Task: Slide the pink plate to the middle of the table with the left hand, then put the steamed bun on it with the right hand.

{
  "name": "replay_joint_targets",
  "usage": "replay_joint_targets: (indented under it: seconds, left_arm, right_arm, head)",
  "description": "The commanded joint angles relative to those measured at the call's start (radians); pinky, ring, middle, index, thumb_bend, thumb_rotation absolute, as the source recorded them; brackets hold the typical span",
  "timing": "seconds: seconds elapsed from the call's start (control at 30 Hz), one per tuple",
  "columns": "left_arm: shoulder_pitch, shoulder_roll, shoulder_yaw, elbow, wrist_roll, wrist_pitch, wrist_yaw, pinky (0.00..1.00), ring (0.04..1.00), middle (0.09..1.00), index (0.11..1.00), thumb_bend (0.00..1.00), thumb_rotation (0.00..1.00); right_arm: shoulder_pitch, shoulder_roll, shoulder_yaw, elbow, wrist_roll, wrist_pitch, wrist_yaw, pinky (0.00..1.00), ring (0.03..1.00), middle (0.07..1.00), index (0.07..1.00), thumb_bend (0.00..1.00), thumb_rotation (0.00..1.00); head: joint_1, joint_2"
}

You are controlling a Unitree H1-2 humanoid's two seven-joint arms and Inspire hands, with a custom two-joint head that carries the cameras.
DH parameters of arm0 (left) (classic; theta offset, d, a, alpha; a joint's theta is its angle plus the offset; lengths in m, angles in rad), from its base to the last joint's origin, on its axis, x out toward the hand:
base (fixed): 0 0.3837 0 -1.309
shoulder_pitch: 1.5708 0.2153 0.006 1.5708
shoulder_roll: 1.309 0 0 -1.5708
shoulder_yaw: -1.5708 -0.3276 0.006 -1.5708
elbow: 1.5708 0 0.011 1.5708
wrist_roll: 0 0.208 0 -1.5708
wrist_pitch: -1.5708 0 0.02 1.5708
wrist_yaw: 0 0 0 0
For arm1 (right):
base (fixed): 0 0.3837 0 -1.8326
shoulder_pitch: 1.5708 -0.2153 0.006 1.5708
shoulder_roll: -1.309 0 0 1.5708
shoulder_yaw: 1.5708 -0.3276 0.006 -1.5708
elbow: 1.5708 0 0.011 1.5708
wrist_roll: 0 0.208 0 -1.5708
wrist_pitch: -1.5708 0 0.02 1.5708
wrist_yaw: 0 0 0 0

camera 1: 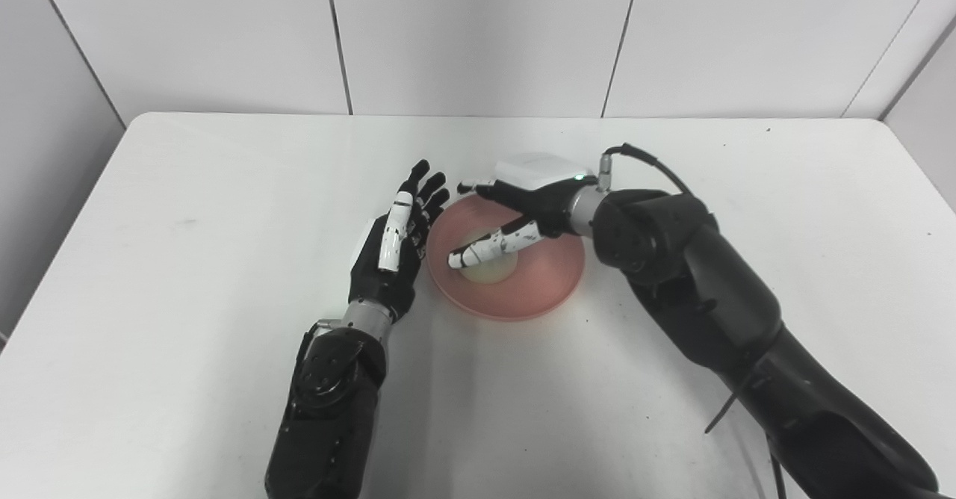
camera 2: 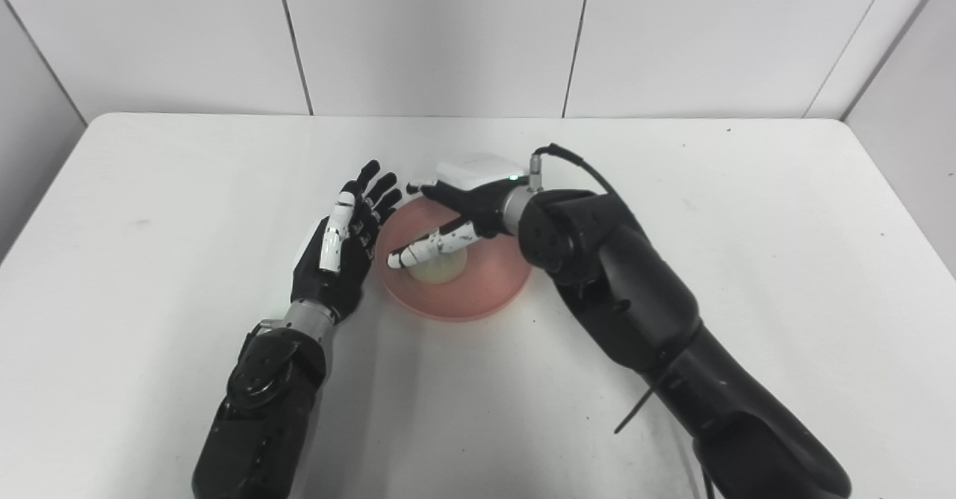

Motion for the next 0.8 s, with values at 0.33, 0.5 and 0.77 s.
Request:
replay_joint_targets:
  seconds: [0.33, 0.5, 0.77]
  left_arm:
    - [0.066, 0.035, 0.005, 0.004, 0.026, 0.04, 0.014, 0.99, 0.945, 0.951, 0.948, 0.39, 1.0]
    - [0.082, 0.051, 0.001, -0.032, 0.035, 0.043, 0.011, 0.99, 0.959, 0.969, 0.97, 0.41, 1.0]
    - [0.115, 0.062, 0.008, -0.061, 0.03, 0.028, 0.01, 1.0, 0.987, 0.997, 0.999, 0.42, 1.0]
  right_arm:
    - [0.08, -0.029, -0.248, -0.01, 0.207, -0.078, -0.309, 0.72, 0.835, 0.885, 0.935, 0.82, 1.0]
    - [0.138, -0.022, -0.29, -0.02, 0.25, -0.046, -0.371, 0.71, 0.802, 0.863, 0.94, 0.83, 1.0]
    - [0.244, 0.077, -0.437, -0.023, 0.495, 0.014, -0.443, 0.9, 0.965, 0.998, 1.0, 0.75, 1.0]
  head:
    - [-0.019, -0.005]
    - [-0.029, -0.008]
    - [-0.038, -0.011]
